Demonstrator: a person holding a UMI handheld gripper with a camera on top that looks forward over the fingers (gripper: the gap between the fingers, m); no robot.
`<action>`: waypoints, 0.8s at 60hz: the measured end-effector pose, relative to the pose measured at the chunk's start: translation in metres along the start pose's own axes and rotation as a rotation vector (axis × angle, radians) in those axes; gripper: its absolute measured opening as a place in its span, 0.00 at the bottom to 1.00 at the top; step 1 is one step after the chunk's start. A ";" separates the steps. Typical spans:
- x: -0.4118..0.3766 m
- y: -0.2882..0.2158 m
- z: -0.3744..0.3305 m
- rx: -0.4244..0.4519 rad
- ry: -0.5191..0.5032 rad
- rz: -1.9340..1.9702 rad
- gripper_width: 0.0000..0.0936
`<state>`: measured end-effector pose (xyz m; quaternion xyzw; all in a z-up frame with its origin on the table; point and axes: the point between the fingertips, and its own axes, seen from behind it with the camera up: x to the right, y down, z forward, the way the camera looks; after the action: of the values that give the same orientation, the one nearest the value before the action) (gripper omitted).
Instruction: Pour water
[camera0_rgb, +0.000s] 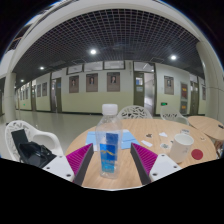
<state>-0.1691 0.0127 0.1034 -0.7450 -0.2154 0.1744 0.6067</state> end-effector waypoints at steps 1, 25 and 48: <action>0.000 -0.001 0.002 0.005 0.003 -0.001 0.85; 0.003 -0.005 0.057 0.040 0.110 0.006 0.43; 0.044 -0.065 0.050 0.094 -0.048 0.588 0.33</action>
<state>-0.1646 0.0887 0.1566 -0.7422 0.0039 0.3699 0.5588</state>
